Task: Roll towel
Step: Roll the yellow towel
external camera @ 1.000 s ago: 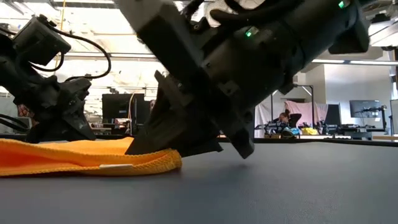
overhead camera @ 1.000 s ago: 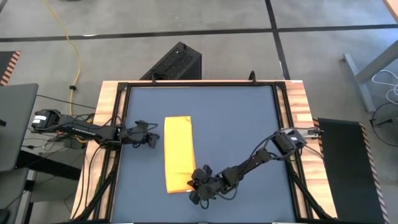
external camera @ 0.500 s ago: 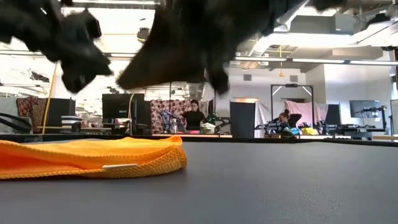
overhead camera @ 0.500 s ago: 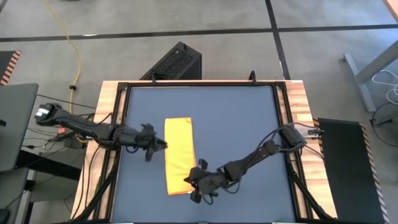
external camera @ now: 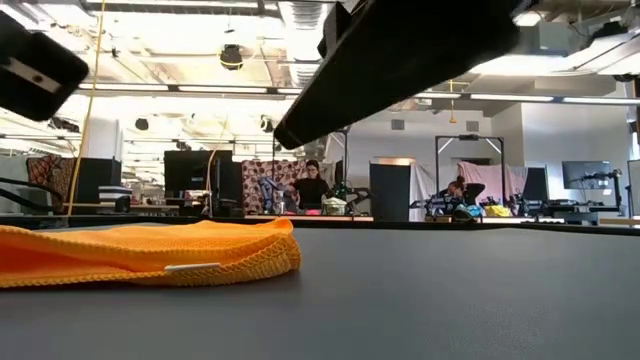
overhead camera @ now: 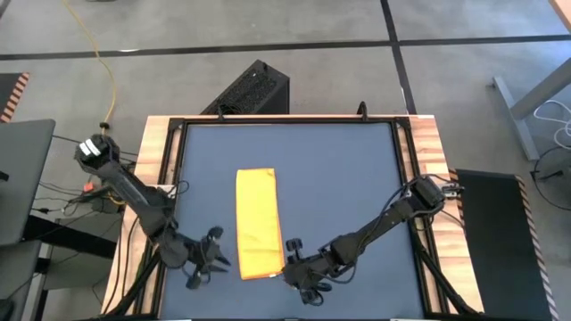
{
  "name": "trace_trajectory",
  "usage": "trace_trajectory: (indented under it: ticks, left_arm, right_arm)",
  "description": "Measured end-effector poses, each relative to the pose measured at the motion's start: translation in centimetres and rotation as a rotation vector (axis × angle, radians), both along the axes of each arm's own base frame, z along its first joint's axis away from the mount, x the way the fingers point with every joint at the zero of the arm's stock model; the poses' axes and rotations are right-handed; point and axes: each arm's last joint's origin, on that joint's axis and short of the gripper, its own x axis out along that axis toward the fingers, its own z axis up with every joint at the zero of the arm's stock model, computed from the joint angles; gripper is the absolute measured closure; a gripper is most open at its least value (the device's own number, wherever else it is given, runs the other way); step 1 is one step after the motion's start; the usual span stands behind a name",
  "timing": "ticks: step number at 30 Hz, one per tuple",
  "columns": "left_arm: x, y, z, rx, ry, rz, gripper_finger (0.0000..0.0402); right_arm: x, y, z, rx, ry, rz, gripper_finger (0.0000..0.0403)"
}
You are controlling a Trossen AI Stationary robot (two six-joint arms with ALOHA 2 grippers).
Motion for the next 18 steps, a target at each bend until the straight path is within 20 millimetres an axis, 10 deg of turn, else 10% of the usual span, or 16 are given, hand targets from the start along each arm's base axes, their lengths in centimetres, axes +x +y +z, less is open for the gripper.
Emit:
trace_trajectory:
  ticks: [18]
  left_arm:
    - [4.5, -6.1, -4.1, 0.407, 0.061, -0.179, 0.0316]
  right_arm:
    - [1.3, -0.9, -3.0, -0.099, 0.036, 0.09, 0.0194]
